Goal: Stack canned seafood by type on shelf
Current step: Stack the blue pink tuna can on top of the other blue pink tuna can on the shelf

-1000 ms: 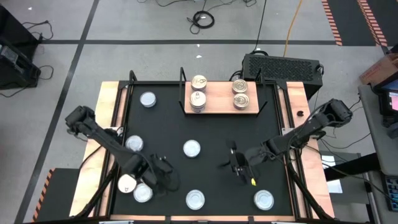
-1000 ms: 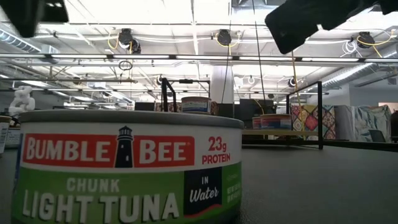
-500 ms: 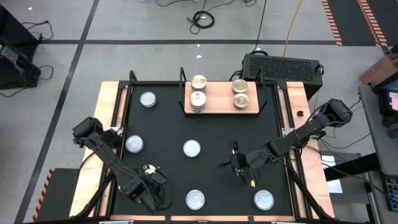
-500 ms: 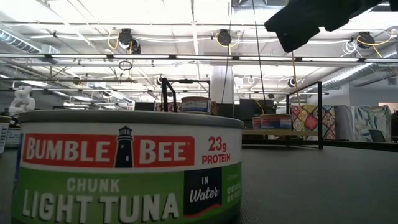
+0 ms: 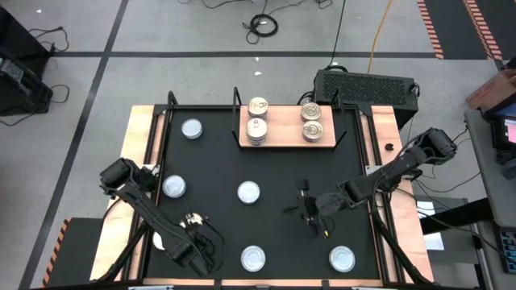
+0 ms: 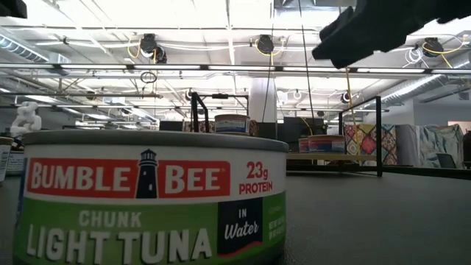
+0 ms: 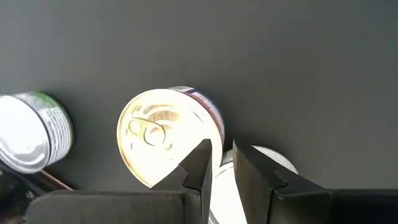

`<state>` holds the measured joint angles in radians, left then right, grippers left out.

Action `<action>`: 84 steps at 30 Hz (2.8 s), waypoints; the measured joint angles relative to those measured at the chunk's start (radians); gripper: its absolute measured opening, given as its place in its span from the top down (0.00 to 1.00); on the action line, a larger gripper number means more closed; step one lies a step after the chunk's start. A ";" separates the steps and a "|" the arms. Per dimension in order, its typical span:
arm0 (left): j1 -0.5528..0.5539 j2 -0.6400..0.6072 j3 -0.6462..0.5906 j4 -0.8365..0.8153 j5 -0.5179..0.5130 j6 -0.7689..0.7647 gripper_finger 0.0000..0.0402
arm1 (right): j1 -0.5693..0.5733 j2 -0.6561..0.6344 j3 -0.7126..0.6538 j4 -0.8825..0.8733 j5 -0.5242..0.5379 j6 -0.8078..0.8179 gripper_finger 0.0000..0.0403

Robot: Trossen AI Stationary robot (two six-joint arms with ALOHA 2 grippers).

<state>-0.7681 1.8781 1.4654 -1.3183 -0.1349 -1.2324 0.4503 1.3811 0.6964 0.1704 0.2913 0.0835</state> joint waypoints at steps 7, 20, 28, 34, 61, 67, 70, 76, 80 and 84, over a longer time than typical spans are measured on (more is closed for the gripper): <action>0.001 0.000 0.000 0.029 -0.039 0.034 0.79 | -0.008 0.000 0.000 -0.047 0.000 0.003 1.00; 0.030 0.014 0.000 0.037 -0.072 0.034 0.49 | -0.009 0.000 0.000 -0.094 0.000 -0.017 1.00; 0.029 0.141 0.000 0.021 -0.023 0.041 0.49 | -0.011 0.000 0.000 -0.094 0.000 -0.017 1.00; 0.029 0.196 0.003 -0.042 0.006 0.063 0.49 | -0.011 0.000 0.000 -0.093 0.000 -0.017 1.00; 0.113 0.203 0.106 -0.138 -0.046 0.193 1.00 | -0.013 -0.001 0.000 -0.105 0.000 -0.017 1.00; 0.164 0.202 0.201 -0.177 -0.127 0.298 1.00 | -0.012 -0.006 0.000 -0.158 0.000 -0.009 1.00; 0.193 0.202 0.247 -0.194 -0.153 0.355 1.00 | -0.012 -0.036 0.000 -0.239 0.003 0.025 1.00; 0.267 0.200 0.341 -0.231 -0.202 0.480 1.00 | -0.012 -0.135 0.000 -0.410 0.104 0.107 1.00; 0.323 0.200 0.406 -0.209 -0.258 0.605 1.00 | -0.010 -0.185 -0.001 -0.510 0.161 0.169 1.00; 0.385 0.200 0.467 -0.111 -0.306 0.765 1.00 | -0.010 -0.216 -0.001 -0.593 0.197 0.222 1.00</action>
<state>-0.3833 2.0781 1.9322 -1.4297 -0.4406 -0.4670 0.4408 1.1656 0.6956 -0.4229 0.4882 0.3054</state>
